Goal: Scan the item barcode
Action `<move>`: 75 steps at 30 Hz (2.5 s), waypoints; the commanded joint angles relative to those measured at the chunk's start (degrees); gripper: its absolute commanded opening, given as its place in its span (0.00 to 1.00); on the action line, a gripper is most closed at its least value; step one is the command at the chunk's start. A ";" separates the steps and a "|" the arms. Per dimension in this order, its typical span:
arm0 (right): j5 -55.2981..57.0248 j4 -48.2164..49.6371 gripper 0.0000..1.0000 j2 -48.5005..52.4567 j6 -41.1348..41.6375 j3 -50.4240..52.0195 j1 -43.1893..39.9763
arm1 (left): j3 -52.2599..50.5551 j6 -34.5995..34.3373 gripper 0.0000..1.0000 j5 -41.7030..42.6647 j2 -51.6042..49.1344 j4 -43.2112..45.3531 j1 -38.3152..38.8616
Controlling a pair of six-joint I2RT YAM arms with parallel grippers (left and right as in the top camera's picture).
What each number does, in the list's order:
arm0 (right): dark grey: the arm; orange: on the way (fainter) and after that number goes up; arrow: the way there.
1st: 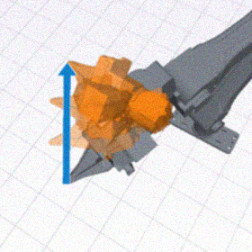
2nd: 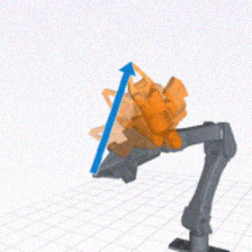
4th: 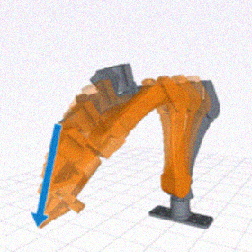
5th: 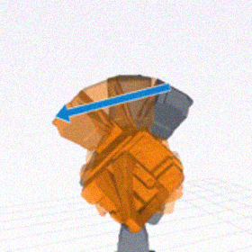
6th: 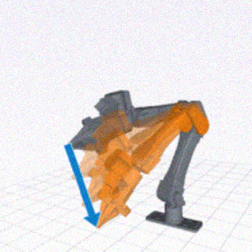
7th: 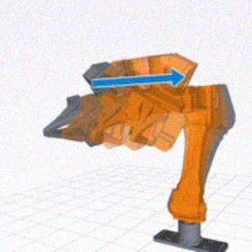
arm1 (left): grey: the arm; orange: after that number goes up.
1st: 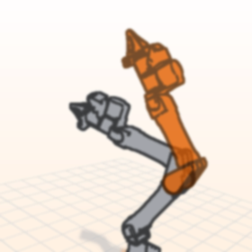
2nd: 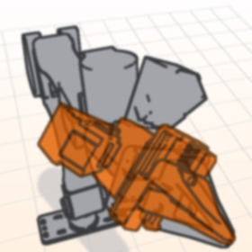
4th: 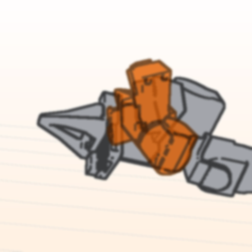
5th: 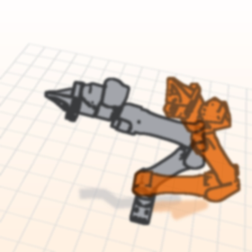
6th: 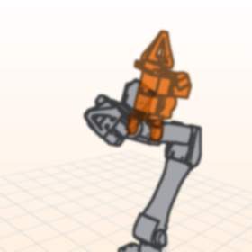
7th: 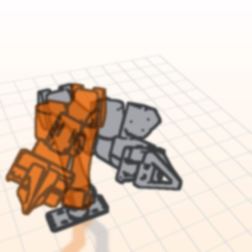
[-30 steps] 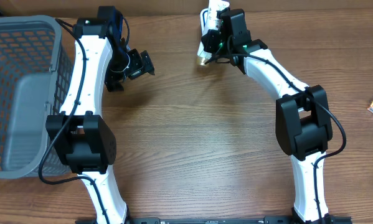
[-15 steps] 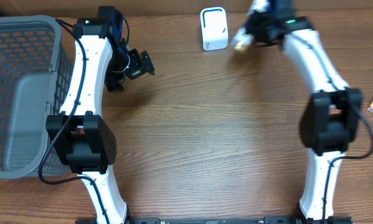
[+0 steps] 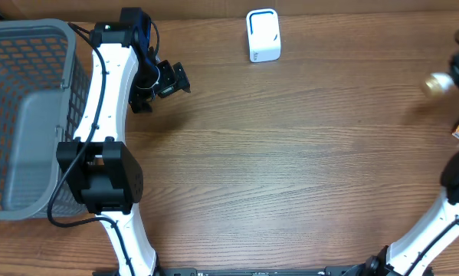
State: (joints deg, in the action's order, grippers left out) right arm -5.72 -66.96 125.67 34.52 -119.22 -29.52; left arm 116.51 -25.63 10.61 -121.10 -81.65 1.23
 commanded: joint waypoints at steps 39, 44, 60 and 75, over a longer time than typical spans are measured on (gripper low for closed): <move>28.04 1.66 0.38 -3.06 1.95 10.40 -6.67 | 0.48 -0.98 1.00 -0.55 0.09 0.07 -0.04; 25.79 1.31 0.39 -6.88 2.19 10.40 -6.67 | 0.48 -1.01 1.00 -0.55 0.09 0.07 -0.04; 0.07 -5.40 0.40 -30.01 3.21 10.43 -4.76 | 0.48 -1.01 1.00 -0.55 0.09 0.07 -0.02; 5.09 -1.99 0.44 -62.60 -5.90 42.25 22.36 | 0.48 -1.01 1.00 -0.55 0.09 0.07 -0.04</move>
State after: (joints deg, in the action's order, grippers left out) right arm -3.75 -70.41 69.65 30.79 -84.90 -11.03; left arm 116.51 -25.63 10.57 -121.10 -81.67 1.23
